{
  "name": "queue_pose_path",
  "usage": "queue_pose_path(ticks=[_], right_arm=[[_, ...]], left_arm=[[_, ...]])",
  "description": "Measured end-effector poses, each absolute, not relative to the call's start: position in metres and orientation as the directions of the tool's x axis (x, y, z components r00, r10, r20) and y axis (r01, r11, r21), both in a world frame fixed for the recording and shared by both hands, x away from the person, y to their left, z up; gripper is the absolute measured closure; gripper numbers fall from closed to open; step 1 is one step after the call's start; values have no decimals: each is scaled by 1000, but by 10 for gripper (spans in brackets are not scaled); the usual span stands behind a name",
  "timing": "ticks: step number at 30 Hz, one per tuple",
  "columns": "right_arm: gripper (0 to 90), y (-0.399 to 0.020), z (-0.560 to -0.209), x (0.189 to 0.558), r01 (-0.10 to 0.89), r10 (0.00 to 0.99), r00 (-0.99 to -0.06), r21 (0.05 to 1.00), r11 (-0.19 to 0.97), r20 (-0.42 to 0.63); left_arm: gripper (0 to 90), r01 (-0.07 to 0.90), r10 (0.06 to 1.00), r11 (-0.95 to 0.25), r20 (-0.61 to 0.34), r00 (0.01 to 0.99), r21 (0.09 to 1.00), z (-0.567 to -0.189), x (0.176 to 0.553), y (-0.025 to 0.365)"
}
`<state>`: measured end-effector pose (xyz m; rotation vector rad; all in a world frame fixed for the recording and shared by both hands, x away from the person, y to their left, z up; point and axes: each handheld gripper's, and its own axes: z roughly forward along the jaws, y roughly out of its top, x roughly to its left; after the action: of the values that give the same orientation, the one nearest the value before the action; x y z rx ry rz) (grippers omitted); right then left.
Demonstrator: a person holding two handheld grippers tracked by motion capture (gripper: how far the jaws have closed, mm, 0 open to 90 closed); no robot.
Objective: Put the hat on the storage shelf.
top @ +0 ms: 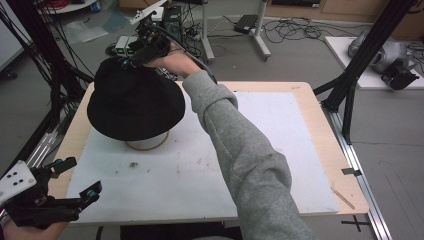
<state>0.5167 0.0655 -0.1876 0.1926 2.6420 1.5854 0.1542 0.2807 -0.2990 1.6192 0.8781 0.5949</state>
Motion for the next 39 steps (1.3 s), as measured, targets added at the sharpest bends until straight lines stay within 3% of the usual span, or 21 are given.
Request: queue_pose_path(ticks=[3, 6, 39], right_arm=[[102, 58, -185, 515, 84, 163, -987, 888, 452, 11], [15, 49, -183, 513, 95, 188, -982, 896, 434, 13], [15, -46, -193, 475, 100, 224, -974, 928, 360, 18]], left_arm=[[17, 226, 801, -76, -76, 594, 971, -299, 155, 281], [17, 227, 801, -70, -81, 593, 971, -299, 157, 283], [17, 212, 780, -32, -108, 616, 977, -295, 178, 288]])
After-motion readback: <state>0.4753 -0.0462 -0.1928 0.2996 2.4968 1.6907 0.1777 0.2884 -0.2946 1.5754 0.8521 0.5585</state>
